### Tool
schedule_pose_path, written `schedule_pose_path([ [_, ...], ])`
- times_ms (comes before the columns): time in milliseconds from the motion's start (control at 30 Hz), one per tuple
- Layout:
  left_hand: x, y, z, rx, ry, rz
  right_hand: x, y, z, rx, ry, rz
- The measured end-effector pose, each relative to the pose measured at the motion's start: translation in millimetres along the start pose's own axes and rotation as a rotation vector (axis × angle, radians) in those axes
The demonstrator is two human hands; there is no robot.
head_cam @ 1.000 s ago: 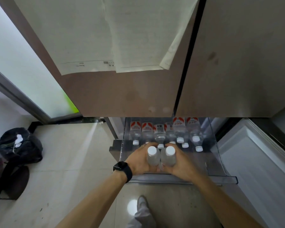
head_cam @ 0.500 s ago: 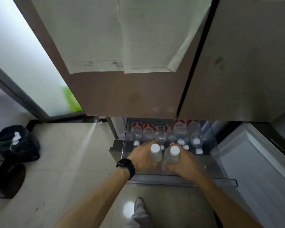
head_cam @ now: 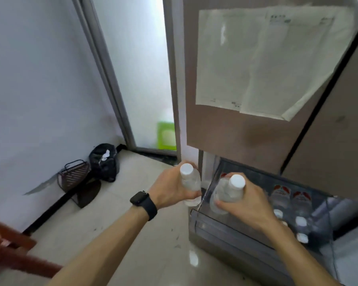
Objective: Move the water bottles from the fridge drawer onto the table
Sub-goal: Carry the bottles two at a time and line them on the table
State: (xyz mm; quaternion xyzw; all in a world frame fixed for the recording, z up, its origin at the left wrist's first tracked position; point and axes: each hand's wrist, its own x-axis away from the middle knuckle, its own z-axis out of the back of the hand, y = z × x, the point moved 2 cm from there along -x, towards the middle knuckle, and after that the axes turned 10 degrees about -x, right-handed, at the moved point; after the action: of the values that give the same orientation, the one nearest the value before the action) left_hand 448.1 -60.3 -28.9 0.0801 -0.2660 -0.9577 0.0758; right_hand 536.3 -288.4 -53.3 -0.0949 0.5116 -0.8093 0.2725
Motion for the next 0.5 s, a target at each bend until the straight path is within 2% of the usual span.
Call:
schedule_pose_path([
  [233,129,-76,72,-0.066,0.197,0.282,7,-78,-119,0.055,-0.288,0.194],
  [500,367,-161,135,-0.169,0.312,0.563,102,-183,-308,0.071,-0.645,0.394],
])
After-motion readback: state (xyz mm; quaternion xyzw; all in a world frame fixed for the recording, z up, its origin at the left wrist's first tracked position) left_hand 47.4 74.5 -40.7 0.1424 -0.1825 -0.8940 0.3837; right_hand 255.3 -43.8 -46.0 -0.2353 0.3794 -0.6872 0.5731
